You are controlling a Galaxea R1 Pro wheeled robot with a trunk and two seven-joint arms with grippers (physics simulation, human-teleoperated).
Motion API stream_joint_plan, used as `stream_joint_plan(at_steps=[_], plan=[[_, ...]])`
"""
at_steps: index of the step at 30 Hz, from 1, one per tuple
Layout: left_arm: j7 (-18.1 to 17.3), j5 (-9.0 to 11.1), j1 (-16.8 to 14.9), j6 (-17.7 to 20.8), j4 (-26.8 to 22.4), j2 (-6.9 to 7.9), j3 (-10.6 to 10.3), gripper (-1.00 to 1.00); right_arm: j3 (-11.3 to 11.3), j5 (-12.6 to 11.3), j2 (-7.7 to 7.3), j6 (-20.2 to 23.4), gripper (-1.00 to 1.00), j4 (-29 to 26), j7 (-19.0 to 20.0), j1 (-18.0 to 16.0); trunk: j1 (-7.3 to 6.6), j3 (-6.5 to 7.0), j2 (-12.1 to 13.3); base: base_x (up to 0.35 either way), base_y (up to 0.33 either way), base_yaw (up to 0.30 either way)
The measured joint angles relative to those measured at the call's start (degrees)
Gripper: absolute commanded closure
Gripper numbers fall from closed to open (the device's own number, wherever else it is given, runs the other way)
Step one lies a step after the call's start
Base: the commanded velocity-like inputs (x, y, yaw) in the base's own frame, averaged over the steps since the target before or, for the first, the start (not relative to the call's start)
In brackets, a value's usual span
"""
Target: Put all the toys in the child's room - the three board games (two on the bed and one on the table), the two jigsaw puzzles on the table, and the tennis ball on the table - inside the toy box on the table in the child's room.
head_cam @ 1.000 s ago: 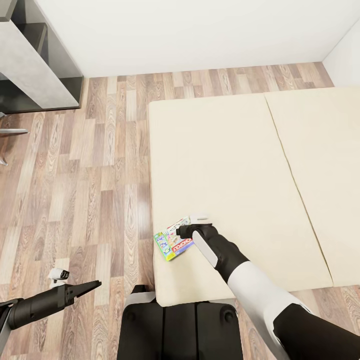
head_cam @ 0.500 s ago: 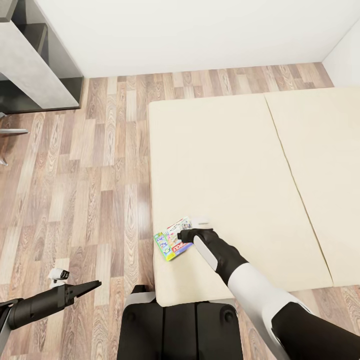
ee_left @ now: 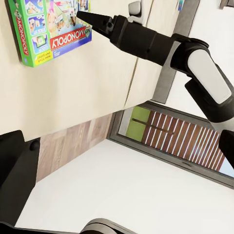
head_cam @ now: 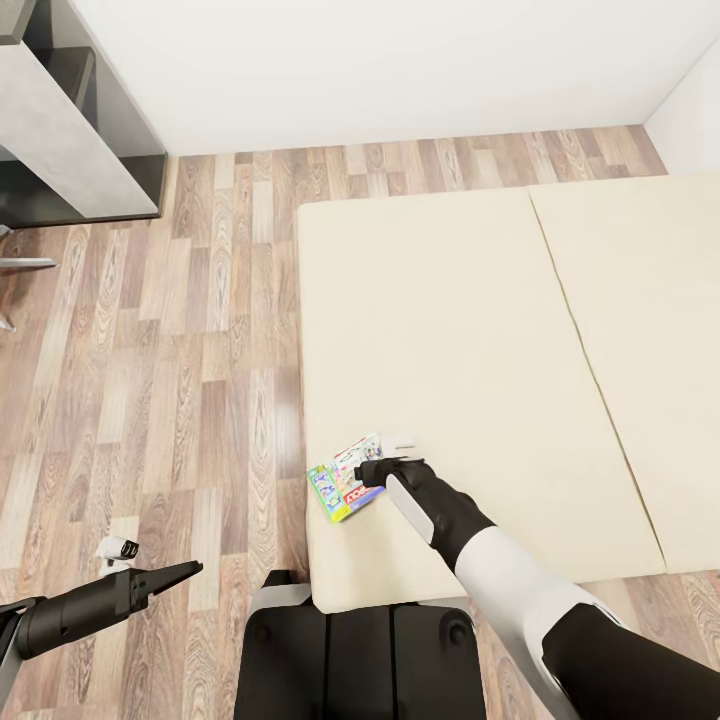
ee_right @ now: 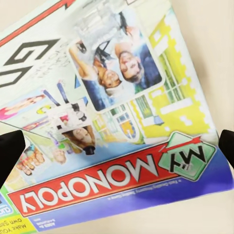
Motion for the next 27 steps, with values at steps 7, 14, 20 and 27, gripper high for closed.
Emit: stream_joint_plan(at_steps=[7, 14, 20, 27], plan=[[0.0, 0.0, 0.0, 0.0, 0.0, 0.00, 0.0, -1.00, 0.0, 0.2, 0.00, 0.4, -1.00, 0.0, 0.1, -0.1, 0.00, 0.00, 0.0, 0.000, 0.000, 0.000], [0.0, 0.0, 0.0, 0.0, 0.0, 0.00, 0.0, -1.00, -0.1, 2.1, 0.00, 0.5, -1.00, 0.3, 1.5, -0.1, -0.04, 0.00, 0.0, 0.000, 0.000, 0.000], [0.0, 0.0, 0.0, 0.0, 0.0, -0.03, 0.0, -1.00, -0.1, 4.5, 0.00, -0.1, -1.00, 0.5, 1.7, -0.1, 0.00, 0.00, 0.0, 0.000, 0.000, 0.000], [0.0, -0.1, 0.0, 0.0, 0.0, -0.09, 0.0, -1.00, -0.1, 5.4, 0.00, -0.2, -1.00, 3.0, 1.5, -0.1, 0.05, -0.01, 0.1, 0.000, 0.000, 0.000]])
